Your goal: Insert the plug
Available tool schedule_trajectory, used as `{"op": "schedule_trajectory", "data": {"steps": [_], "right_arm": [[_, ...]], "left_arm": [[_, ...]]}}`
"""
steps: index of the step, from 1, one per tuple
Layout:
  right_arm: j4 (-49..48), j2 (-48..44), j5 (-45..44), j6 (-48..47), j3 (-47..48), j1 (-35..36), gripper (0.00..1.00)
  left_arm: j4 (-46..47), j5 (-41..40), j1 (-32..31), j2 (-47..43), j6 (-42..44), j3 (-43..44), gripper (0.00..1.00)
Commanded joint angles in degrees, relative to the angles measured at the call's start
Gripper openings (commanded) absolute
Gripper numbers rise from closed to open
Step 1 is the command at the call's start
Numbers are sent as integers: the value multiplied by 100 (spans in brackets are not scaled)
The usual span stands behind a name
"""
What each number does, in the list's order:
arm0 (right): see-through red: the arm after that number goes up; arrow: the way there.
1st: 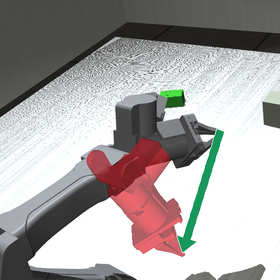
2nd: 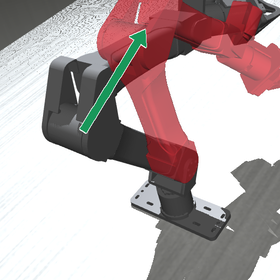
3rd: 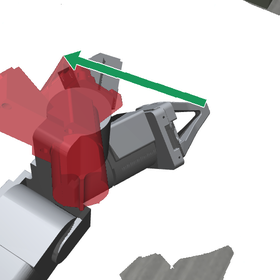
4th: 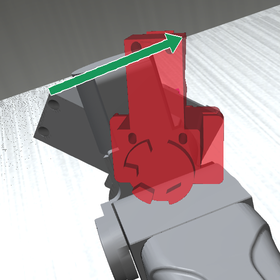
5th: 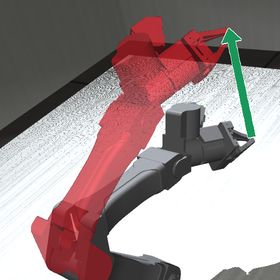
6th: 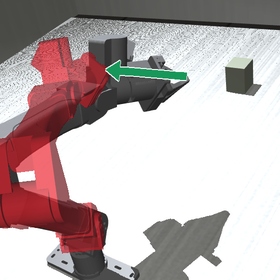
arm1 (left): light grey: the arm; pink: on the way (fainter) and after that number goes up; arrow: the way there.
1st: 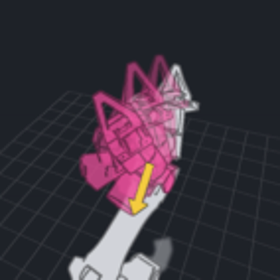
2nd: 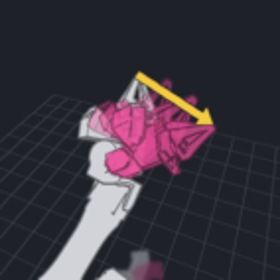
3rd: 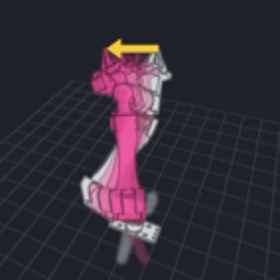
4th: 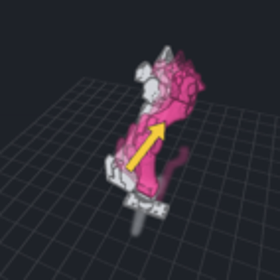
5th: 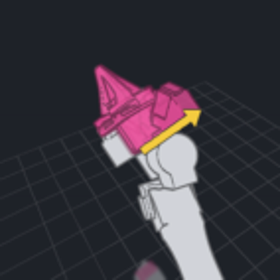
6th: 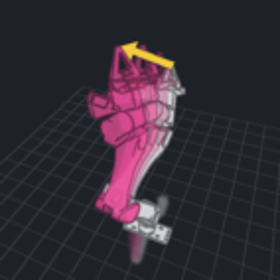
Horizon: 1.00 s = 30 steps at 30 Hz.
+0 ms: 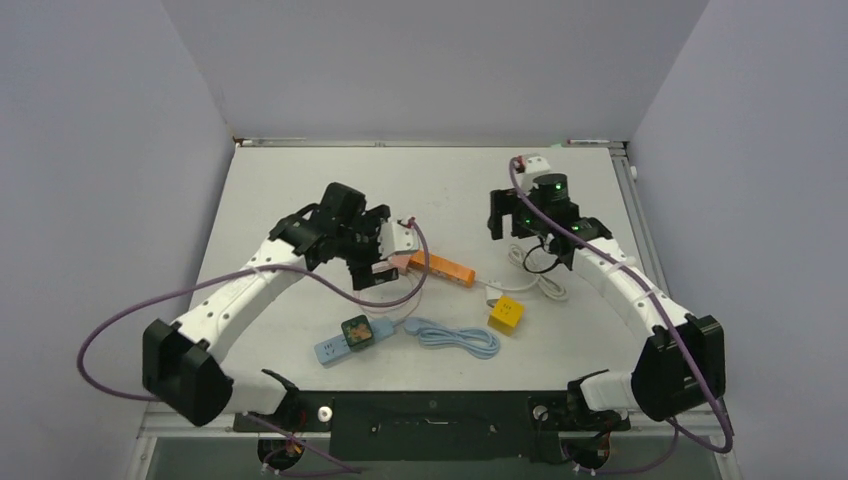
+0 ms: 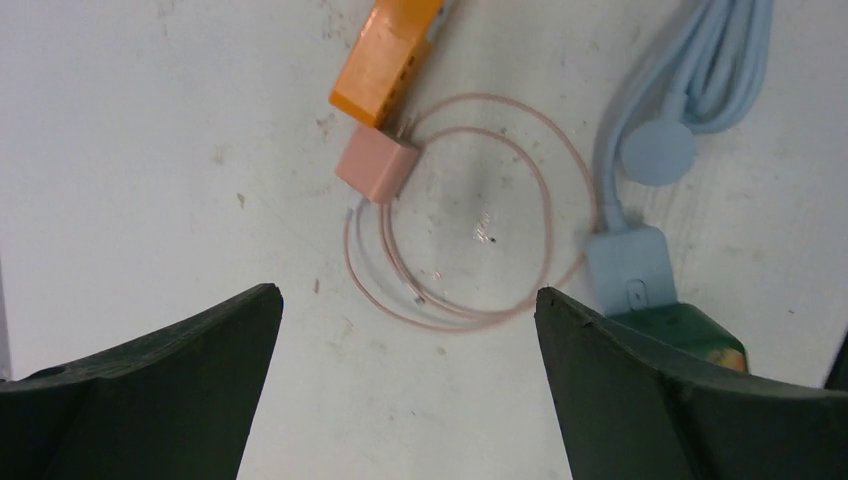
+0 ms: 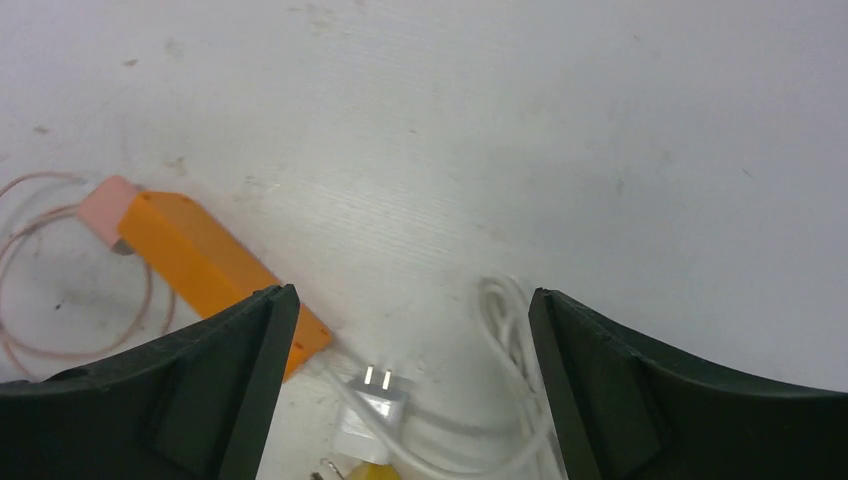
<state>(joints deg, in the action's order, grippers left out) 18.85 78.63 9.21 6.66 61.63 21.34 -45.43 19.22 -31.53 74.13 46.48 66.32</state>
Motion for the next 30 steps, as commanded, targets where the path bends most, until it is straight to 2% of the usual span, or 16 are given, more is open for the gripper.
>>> {"op": "schedule_trajectory", "data": {"steps": [1,5,9,17,25,27,30], "right_arm": [[174,-400,-725,946,-600,-699,90],[450,-92,-816,763,-599,-817,90],[479,274,-725,574,-580,-834,90],[98,694,-354,279,-828,-834,90],[12,1202,-307,221,-862,-834,90],[-22,1288,-366,265,-903,-834,90],[-5,1362,-727,356,-915,-868,94]], "left_arm": [[553,405,-226,924,826,727,96],[311,671,-471,1634,1292,1266,96],[306,676,-745,2023,1864,1339,96],[196,344,-925,3332,1900,2434,96],[-762,614,-934,4350,2001,3538,100],[-1083,772,-942,4487,2120,3735,94],[-1479,873,-967,4610,2402,3845,93]]}}
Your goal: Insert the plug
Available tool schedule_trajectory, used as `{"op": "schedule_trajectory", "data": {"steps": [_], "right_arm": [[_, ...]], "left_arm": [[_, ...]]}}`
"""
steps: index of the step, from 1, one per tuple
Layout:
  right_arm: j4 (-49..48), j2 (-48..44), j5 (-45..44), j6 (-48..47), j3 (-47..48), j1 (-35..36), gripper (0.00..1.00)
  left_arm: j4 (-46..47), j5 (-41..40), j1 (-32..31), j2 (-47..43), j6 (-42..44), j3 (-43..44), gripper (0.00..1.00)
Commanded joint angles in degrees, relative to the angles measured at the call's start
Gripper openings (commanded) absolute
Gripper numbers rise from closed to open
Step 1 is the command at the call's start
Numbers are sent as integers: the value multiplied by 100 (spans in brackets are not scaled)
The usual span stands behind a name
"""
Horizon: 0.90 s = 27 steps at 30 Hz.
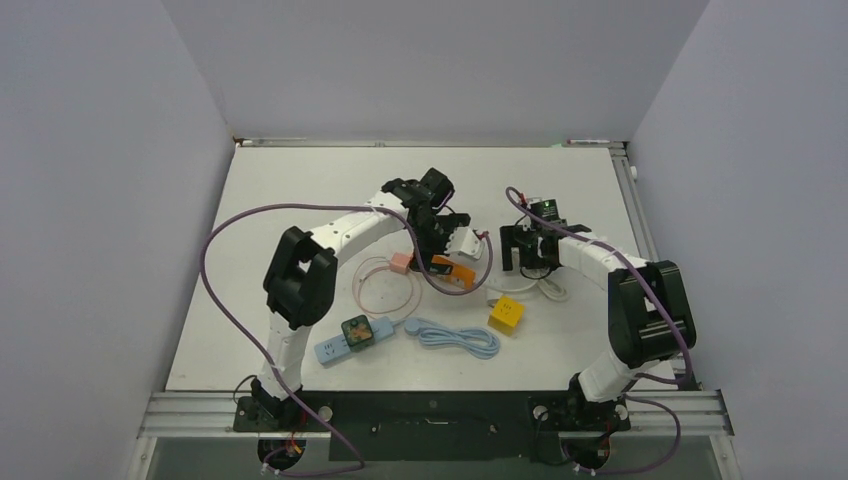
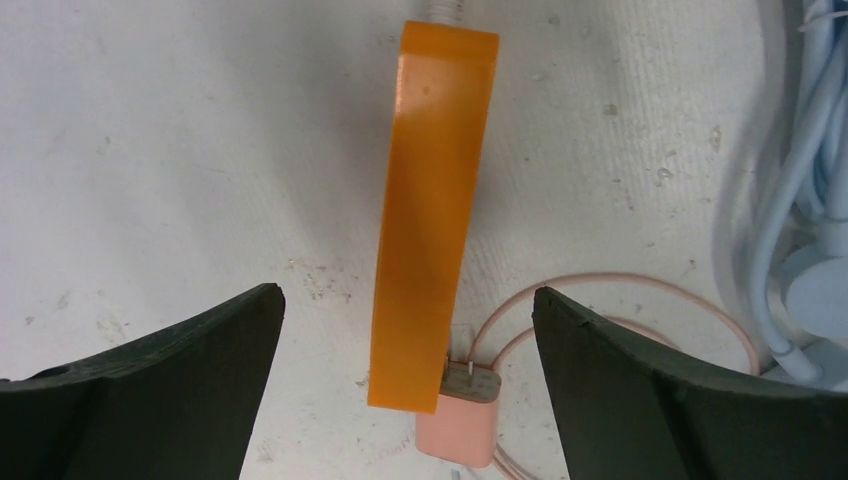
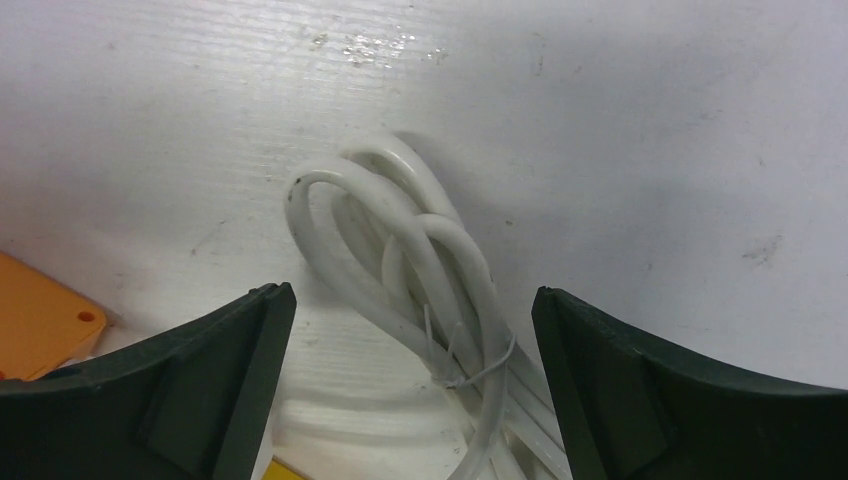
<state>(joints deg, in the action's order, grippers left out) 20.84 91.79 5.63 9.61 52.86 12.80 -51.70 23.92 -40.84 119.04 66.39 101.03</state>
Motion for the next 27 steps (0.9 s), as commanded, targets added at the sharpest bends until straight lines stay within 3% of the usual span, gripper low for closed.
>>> {"op": "schedule_trajectory", "data": {"steps": [1,2,7,16,17,19,22,27], "right_arm": [[-215,39,-519,115,-46,-18,96],[-220,24,-785,163,-48,-40,98],[-342,-135,-1252,318,-59,-58,70],[-515,-443,-1752,361,-161,-60,42],[-527,-489,-1969,404,-162,-61,98],[-614,-614,-2237,471,-202,-67,90],[-734,-732,-2460,464,-227,-67,90],[-602,-856,-2294,482,-239,-60,90]], "left_arm": [[-900,403,-43,145,446,390,92],[-1033,410,-46,192,542,417,92],[-1714,471,-95,445,791,652,87],[-1555,471,-80,951,398,1164,45],[-1576,454,-81,1026,348,1277,39],[-1684,445,-78,1177,274,1455,34],[-1861,547,-83,1269,200,1575,36],[-1989,703,37,987,178,1588,71]]}}
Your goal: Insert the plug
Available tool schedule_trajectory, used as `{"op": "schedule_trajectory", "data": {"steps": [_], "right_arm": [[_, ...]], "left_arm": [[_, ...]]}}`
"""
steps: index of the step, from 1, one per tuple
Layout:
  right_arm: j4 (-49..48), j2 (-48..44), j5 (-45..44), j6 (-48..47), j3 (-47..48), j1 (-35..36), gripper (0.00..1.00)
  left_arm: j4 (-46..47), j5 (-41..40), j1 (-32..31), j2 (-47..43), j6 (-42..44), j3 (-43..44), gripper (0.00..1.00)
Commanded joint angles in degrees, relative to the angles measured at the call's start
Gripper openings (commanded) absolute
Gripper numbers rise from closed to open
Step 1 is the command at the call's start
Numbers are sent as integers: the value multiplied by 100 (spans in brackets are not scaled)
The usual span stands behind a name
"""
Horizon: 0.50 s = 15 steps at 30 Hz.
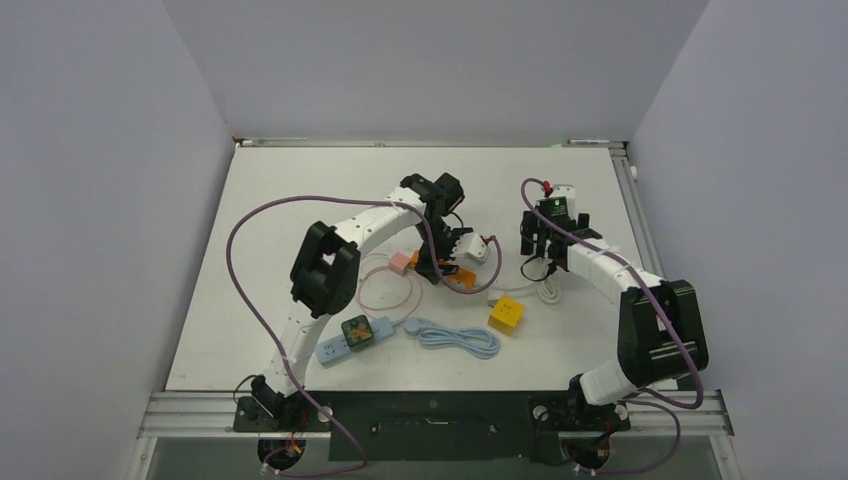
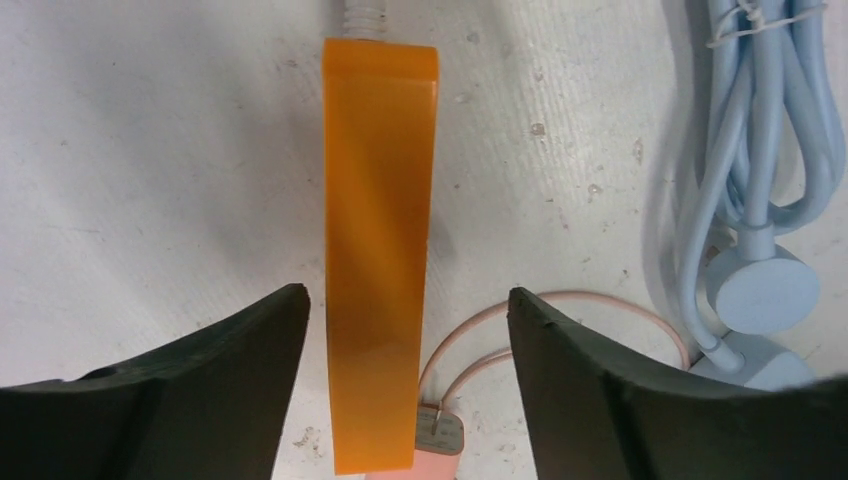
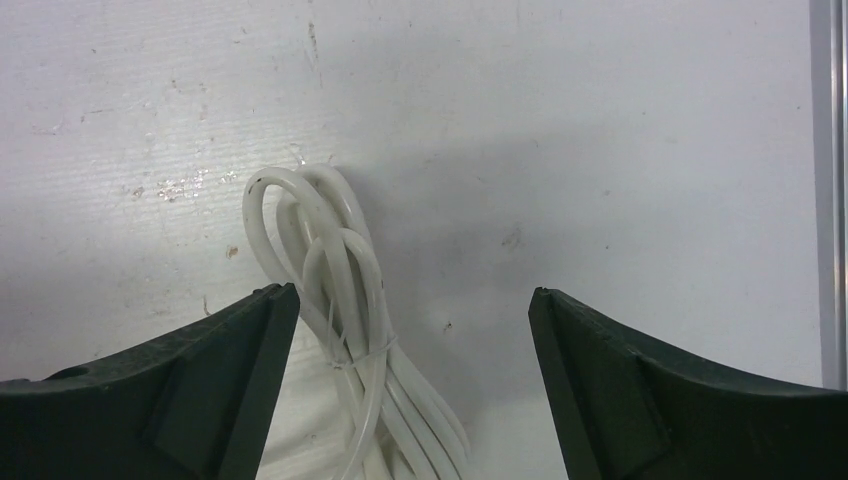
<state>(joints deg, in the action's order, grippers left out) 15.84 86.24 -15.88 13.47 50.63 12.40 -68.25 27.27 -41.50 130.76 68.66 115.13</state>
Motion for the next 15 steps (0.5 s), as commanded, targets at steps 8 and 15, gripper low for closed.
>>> {"op": "schedule_trajectory", "data": {"steps": [8,15], "right_arm": [[-378,-1459,447,1344,-855,-195,90],[-343,-1439,1403,1244,-852,-484,92]], "left_arm": [[165,199,165,-777,-319,-488,81],[1000,-344,37,-505,-1306,-565,72]]}}
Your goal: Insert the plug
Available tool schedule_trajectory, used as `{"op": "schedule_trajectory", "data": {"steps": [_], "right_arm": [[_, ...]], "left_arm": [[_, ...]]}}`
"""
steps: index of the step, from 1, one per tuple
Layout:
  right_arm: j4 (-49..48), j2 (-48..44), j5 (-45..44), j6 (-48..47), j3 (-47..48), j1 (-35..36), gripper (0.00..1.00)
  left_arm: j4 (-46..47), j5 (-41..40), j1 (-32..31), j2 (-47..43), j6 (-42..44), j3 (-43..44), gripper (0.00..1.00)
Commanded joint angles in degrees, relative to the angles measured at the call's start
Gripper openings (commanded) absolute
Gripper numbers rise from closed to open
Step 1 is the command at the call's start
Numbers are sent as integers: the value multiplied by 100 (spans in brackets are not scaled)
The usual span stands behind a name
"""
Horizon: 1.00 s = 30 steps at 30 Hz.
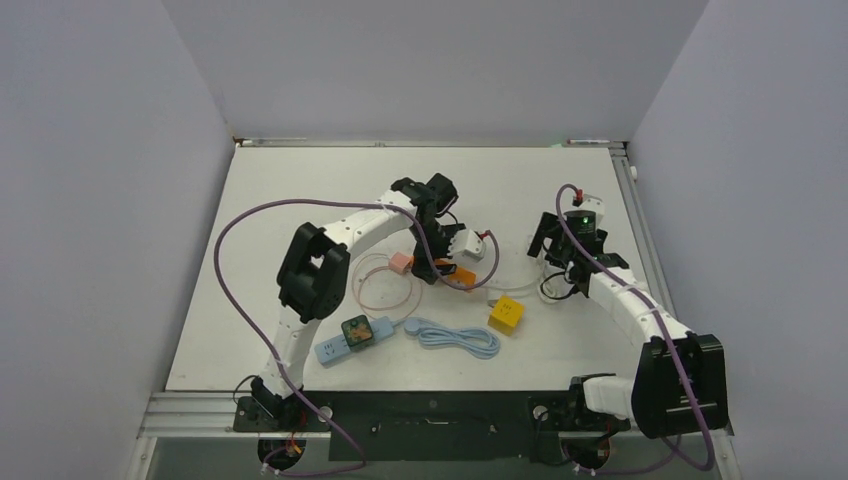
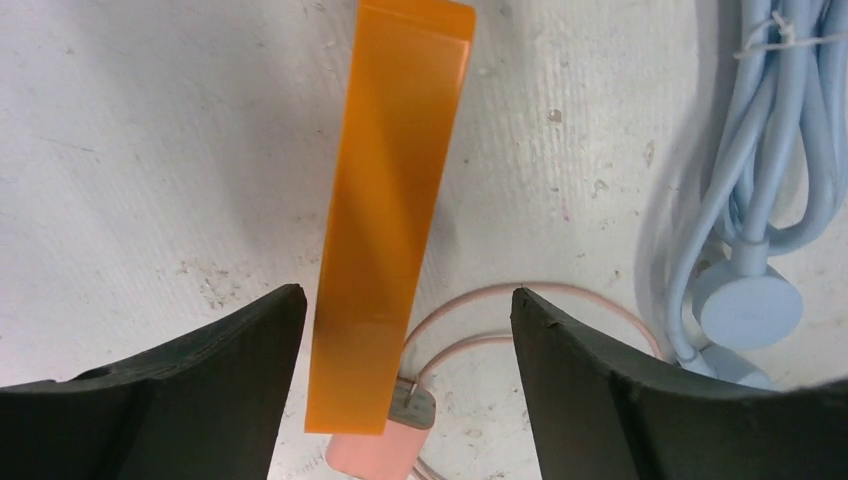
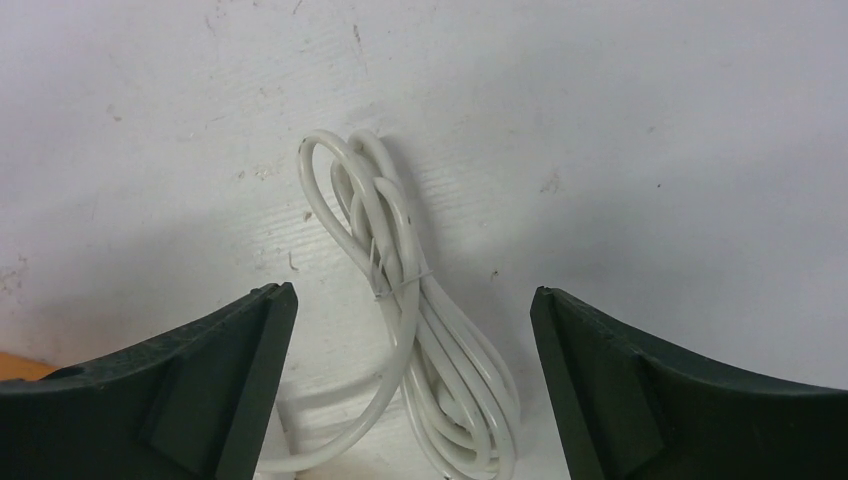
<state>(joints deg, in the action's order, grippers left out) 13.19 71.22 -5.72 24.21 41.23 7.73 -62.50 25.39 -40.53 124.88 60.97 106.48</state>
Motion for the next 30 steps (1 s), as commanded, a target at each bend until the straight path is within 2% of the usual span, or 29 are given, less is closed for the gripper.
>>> {"op": "schedule_trajectory", "data": {"steps": [1,2,7,10,13,16,18,19,20,21,23,27,29,30], "right_arm": [[39,173,334,164,148,-23,96],[103,275,331,163,187,-25,100],[-189,715,733,308,157,-42,80],[-344,1051,687,314,234,-50,70],[-426,1375,640,260,386,-53,56],[-482,1599,589,207,470,-59,50],[-510,1650,347,148,486,-61,40],[-460,1634,212,99,526,-54,29],[-373,1593,-15,88,578,-43,14],[-274,1492,-336,96,631,-12,7],[-44,1239,-1202,57,793,194,5],[372,880,-3534,-233,1104,1109,5],[417,917,-4381,-252,1153,1385,5],[368,951,-4490,-243,1121,1399,5]], "left_arm": [[352,-196,-60,181,-574,406,69],[315,-251,-56,260,-581,479,67],[222,-361,-60,536,-652,730,48],[188,-343,-59,634,-719,836,39],[65,-215,-66,713,-739,968,31],[-1,-130,-71,792,-753,1068,25],[-75,-58,-70,859,-771,1193,21],[-134,10,-69,912,-811,1295,18],[-207,82,-69,974,-862,1409,17],[-289,179,-69,1070,-919,1523,15],[-459,393,-77,1220,-1081,1815,12],[-1054,1239,-86,1595,-1488,2536,6],[-1342,1611,-82,1783,-1779,2787,6],[-1422,1758,-81,1860,-1861,2823,6]]}}
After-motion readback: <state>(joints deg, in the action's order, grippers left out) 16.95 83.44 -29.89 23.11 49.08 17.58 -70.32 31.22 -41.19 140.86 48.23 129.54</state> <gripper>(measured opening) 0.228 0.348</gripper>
